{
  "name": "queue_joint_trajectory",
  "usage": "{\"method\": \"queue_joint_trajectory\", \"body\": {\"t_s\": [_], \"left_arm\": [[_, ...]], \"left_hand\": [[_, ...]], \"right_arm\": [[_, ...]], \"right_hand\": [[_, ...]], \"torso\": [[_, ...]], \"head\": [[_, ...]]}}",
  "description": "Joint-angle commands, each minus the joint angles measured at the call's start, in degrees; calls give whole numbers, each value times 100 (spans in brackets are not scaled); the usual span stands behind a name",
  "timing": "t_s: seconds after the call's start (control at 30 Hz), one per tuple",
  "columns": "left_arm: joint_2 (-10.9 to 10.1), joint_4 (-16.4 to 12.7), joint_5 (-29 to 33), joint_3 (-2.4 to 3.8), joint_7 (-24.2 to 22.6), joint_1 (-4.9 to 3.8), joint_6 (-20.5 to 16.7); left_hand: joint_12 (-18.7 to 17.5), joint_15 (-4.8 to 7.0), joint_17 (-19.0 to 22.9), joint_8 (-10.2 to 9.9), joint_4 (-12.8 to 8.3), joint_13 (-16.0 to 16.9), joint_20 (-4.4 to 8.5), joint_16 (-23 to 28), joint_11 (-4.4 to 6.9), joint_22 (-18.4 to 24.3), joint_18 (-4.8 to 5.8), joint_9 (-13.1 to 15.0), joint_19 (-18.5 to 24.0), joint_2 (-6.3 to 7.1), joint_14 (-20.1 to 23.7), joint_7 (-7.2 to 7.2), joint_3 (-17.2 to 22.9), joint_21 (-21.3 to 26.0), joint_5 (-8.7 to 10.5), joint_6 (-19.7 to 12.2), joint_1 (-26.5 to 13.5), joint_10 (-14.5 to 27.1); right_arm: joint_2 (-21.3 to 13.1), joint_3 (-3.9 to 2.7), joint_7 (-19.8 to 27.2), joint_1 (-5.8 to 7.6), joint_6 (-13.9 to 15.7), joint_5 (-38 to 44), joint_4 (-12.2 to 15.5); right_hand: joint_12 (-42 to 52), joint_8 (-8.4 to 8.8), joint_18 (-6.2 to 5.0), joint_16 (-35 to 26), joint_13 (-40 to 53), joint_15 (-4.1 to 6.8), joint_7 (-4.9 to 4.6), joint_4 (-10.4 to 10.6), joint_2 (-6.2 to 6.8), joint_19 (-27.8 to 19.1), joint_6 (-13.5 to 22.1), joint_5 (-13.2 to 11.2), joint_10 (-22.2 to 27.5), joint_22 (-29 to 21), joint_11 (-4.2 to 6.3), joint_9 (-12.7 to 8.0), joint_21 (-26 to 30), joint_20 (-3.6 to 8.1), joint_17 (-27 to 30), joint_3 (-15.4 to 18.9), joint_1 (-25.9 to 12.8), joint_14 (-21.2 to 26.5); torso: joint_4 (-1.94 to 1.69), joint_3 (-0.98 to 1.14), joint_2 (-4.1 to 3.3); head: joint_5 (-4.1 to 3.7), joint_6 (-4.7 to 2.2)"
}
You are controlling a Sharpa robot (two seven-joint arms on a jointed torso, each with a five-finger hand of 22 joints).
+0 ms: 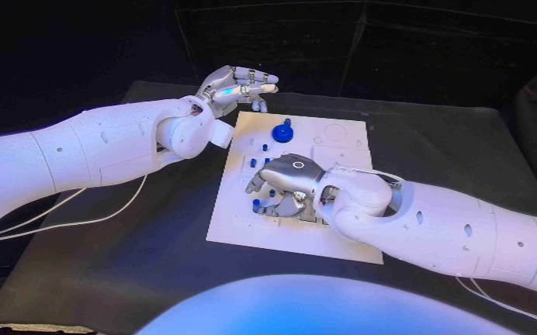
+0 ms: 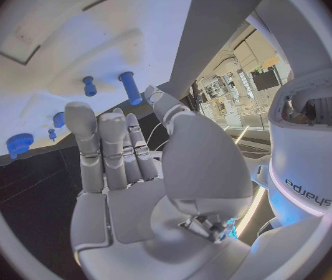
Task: Assemble the parts on the task board
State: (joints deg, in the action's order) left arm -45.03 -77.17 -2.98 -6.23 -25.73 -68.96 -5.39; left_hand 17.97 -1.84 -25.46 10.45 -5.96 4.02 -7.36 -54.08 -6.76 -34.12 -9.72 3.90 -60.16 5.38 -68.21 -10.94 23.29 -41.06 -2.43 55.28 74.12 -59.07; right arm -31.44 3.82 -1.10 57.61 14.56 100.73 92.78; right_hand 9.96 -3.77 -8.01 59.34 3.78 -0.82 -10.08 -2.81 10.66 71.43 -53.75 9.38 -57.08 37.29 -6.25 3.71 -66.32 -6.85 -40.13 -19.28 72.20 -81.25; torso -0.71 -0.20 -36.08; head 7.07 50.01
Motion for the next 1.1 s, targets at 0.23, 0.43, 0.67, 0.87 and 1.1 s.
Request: {"method": "queue_joint_trajectory", "body": {"t_s": [0.23, 0.43, 0.67, 0.87, 1.1], "left_arm": [[-27, 14, 26, 4, -31, -9, 71], [-80, -10, 26, 1, -47, -7, 50], [-104, -12, 26, -2, -54, 0, 47], [-113, -18, 26, -3, -55, 4, 52], [-134, -35, 26, -4, -58, 5, 56]], "left_hand": [[25, 1, 5, -37, 5, -4, -24, 22, -2, 5, -73, -6, -33, -27, 23, 2, -30, 30, -29, -47, 3, 53], [25, 1, 5, -37, 5, -4, -24, 22, -2, 5, -73, -6, -33, -27, 23, 2, -30, 30, -29, -47, 3, 53], [26, 0, 7, -38, 4, -4, -25, 22, -3, 8, -73, -6, -34, -31, 24, 1, -35, 34, -29, -50, 6, 57], [26, 0, 7, -38, 4, -4, -25, 22, -3, 8, -73, -6, -34, -31, 24, 1, -35, 34, -29, -50, 6, 57], [30, -1, 10, -35, 5, -2, -27, 22, -3, 11, -72, -4, -34, -38, 26, 3, -41, 38, -29, -47, 7, 55]], "right_arm": [[-1235, -21, 254, 68, 926, -1752, 751], [-2175, -25, -169, 140, 788, -3480, 1175], [-2705, -19, -726, 150, 592, -3727, 1356], [-2865, -13, -1551, 118, 306, -2980, 1380], [-2759, -9, -2355, 23, 181, -2082, 1360]], "right_hand": [[706, -161, 10, 334, 183, 110, 103, 220, -262, 299, -371, 127, -951, 596, 173, 83, -308, 77, -403, 578, 51, -193], [1444, -284, 135, 999, 632, 334, 313, 291, -317, 660, -614, 154, -1909, 1375, 440, 102, -749, 298, -1317, 708, 46, -420], [3312, -541, 173, 1368, 2616, 417, 428, 534, -382, 776, -577, 269, -2044, 1628, 523, 132, -907, 429, -1765, 1108, -169, -447], [4353, -850, 197, 1662, 3900, 435, 457, 923, -398, 826, -487, 770, -1966, 1766, 565, 195, -975, 439, -2204, 1617, -544, -478], [4513, -1156, 200, 1693, 4250, 438, 453, 1263, -482, 820, -306, 755, -1782, 1761, 549, 265, -963, 434, -2228, 2070, -613, -446]], "torso": [[66, -11, 79], [173, -10, 128], [287, 9, 163], [302, 10, 166], [286, 8, 159]], "head": [[-209, -7], [-399, -62], [-508, -80], [-567, -56], [-569, -53]]}}
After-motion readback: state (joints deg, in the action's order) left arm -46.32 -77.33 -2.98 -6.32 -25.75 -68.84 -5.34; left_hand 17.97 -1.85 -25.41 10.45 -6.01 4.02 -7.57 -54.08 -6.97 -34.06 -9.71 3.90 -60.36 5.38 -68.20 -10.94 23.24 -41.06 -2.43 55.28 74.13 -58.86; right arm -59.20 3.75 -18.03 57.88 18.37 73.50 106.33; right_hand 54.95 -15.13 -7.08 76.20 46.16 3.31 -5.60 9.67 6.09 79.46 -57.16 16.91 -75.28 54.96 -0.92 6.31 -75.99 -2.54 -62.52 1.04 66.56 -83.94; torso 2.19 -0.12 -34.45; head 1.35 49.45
